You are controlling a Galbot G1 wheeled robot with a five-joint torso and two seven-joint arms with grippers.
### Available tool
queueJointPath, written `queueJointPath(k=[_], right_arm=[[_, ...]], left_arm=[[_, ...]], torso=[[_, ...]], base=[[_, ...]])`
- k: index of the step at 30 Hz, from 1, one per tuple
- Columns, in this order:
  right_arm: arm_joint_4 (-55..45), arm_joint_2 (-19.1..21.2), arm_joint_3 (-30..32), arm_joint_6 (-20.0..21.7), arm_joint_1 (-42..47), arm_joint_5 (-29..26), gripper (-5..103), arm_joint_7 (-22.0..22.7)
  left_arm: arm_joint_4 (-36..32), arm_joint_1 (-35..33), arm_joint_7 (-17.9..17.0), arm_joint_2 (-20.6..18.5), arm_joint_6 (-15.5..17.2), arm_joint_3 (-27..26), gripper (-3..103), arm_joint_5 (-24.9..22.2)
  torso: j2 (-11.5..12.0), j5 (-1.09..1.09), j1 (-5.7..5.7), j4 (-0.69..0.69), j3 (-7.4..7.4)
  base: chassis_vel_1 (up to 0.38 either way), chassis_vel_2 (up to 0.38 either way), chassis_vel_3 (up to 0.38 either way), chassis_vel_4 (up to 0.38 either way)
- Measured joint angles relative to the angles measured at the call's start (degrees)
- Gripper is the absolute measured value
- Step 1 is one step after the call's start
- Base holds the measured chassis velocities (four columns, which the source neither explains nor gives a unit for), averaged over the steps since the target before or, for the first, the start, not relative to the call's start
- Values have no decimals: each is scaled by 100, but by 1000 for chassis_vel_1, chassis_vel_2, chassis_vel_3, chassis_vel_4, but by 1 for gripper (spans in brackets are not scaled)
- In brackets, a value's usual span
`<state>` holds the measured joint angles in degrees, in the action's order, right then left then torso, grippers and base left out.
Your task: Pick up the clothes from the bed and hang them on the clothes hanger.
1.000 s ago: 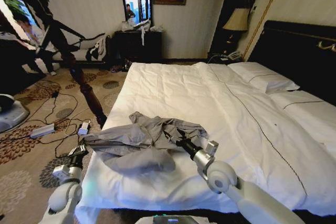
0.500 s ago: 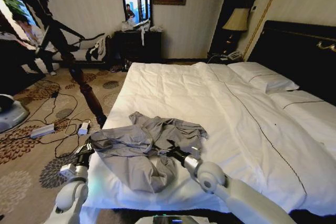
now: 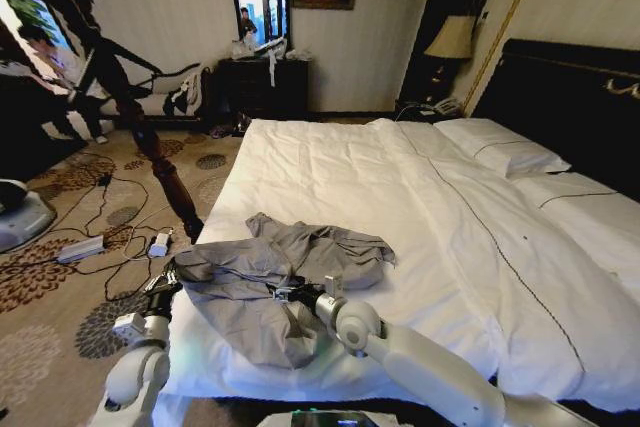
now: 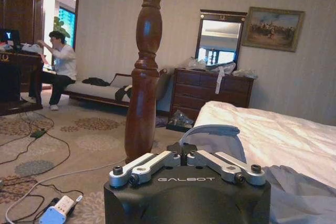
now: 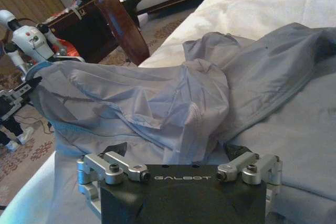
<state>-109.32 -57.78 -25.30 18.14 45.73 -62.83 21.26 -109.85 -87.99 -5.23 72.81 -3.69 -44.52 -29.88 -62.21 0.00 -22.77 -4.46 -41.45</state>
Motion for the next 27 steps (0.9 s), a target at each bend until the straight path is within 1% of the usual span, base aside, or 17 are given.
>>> queueJointPath(k=[1,3,7,9,11,13,15,18,19,20,21,22,24,25,26,27], right_arm=[[31,-6,-8,2,0,0,97,28],[51,-13,-8,2,4,1,97,53],[75,-32,30,-9,56,-24,78,144],[85,-32,46,-33,69,-23,78,133],[115,-40,86,-113,90,-6,66,39],[164,-65,163,-280,131,53,55,-188],[176,-67,190,-335,147,75,55,-270],[162,-1,278,-438,227,68,39,-418],[162,-1,278,-438,227,68,39,-418],[128,35,308,-454,255,45,34,-454],[103,59,331,-464,271,30,34,-481],[20,133,406,-502,317,-13,24,-575],[-24,166,455,-515,337,-42,24,-618],[-92,207,530,-524,361,-91,12,-664],[-122,231,577,-527,378,-117,12,-710],[-137,249,618,-533,394,-122,8,-772]], left_arm=[[9,12,-3,18,0,18,0,3],[10,20,-4,28,0,33,0,5],[-2,36,-19,61,1,83,0,19],[-12,36,-23,69,2,90,0,23],[-32,30,-27,84,3,96,0,30],[-67,4,-28,106,2,110,0,45],[-79,-6,-29,111,2,115,0,53],[-126,-33,-34,129,-4,128,0,76],[-126,-33,-34,129,-4,128,0,76],[-141,-39,-34,134,-5,133,0,79],[-150,-43,-34,138,-6,135,0,80],[-169,-51,-34,144,-8,142,0,82],[-175,-53,-34,146,-9,147,0,83],[-184,-54,-36,150,-12,158,0,85],[-189,-54,-38,156,-13,169,0,85],[-191,-53,-40,164,-13,183,0,88]], torso=[[0,0,0,0,0],[0,0,0,0,0],[0,0,1,0,0],[0,0,1,0,0],[0,0,0,0,0],[0,1,0,0,0],[0,0,1,0,0],[0,0,1,0,0],[0,0,1,0,0],[0,1,0,0,0],[0,1,0,0,0],[0,1,0,0,0],[0,1,1,0,0],[0,1,1,0,0],[0,1,1,0,0],[0,1,1,0,0]], base=[[0,0,0,0],[0,0,0,0],[0,0,0,0],[0,0,0,0],[0,0,0,0],[0,0,0,0],[0,0,0,0],[0,0,0,0],[0,0,0,0],[0,0,0,0],[0,0,0,0],[0,0,0,0],[0,0,0,0],[0,0,0,0],[0,0,0,0],[0,0,0,0]])
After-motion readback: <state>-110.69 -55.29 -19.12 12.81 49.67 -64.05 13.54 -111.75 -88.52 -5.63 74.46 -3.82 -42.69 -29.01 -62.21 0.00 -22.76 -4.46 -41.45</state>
